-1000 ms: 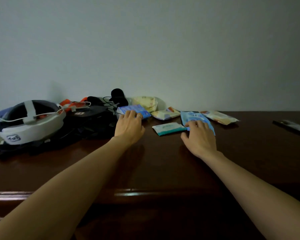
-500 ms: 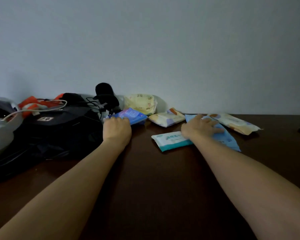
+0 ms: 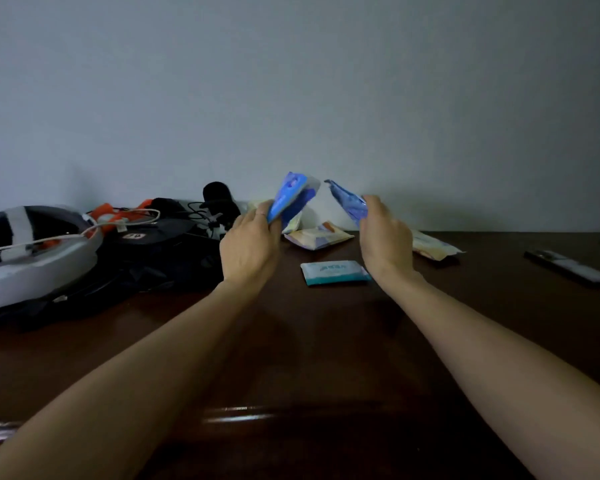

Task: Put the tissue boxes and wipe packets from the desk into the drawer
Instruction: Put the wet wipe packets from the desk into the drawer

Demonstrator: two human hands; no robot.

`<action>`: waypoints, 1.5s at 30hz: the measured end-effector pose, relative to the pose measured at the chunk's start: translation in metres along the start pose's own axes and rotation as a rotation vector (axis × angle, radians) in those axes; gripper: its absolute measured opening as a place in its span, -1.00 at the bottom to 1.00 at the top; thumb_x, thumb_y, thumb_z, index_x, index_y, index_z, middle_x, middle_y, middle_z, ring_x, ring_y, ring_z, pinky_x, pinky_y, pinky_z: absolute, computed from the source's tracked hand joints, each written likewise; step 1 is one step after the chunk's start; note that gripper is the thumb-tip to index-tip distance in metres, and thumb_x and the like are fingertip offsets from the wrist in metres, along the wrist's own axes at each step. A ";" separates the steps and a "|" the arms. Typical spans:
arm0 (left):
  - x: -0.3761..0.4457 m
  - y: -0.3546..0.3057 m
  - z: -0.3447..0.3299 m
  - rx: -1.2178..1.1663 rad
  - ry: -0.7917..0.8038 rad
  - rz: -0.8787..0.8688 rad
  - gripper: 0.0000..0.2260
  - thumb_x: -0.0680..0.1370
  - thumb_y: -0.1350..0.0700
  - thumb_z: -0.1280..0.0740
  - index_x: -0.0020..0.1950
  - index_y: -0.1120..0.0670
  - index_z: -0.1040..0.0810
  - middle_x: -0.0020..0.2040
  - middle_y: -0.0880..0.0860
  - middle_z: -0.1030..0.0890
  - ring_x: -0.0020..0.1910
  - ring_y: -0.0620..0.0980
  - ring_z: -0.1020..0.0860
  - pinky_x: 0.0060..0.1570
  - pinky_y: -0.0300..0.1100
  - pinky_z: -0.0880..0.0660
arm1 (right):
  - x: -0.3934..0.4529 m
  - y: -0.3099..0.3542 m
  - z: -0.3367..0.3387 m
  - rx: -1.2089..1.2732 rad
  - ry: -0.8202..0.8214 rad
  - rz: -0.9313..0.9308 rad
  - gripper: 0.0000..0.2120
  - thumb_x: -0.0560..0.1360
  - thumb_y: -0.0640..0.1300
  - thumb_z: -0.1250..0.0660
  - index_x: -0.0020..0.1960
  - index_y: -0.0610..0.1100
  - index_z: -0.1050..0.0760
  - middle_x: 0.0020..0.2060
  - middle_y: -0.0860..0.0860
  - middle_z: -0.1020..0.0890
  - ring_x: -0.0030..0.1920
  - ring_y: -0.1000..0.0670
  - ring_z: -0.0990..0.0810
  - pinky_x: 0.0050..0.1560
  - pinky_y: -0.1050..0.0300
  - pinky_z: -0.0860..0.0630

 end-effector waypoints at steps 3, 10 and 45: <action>-0.033 -0.029 0.044 -0.435 0.054 0.314 -0.83 0.63 -0.06 -0.13 0.05 -0.04 -0.47 -0.22 0.03 -0.59 -0.23 0.09 -0.57 -0.22 -0.06 -0.38 | -0.044 0.026 0.044 0.313 -0.094 0.024 -0.67 0.63 -0.20 -0.21 0.39 -0.11 -0.43 0.04 -0.11 -0.70 -0.18 -0.10 -0.66 -0.27 0.14 -0.38; -0.168 -0.026 0.150 -1.533 0.448 0.836 -0.55 0.61 -0.26 -0.19 0.33 -0.03 -0.59 0.22 0.10 -0.69 0.17 0.14 -0.67 0.27 0.21 -0.52 | -0.194 0.049 0.117 0.663 -0.085 0.409 -0.71 0.48 -0.44 -0.17 0.02 -0.23 -0.61 0.12 -0.09 -0.66 0.22 -0.08 -0.59 0.28 -0.07 -0.47; -0.565 0.122 0.111 -0.635 0.443 1.353 -0.80 0.52 0.26 -0.49 0.07 0.05 -0.59 -0.07 -0.03 -0.74 -0.14 -0.06 -0.74 -0.32 -0.21 -0.64 | -0.641 -0.044 -0.086 0.576 1.243 -1.089 -0.73 0.53 -0.29 -0.41 0.23 -0.27 -0.56 0.12 -0.25 -0.67 0.08 -0.24 -0.67 0.07 -0.11 -0.62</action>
Point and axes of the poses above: each hand's wrist, its own x-axis towards the middle knuckle, its own z-axis out of the back of the hand, y = z × x, the point moved 1 cm from there along x, towards the middle knuckle
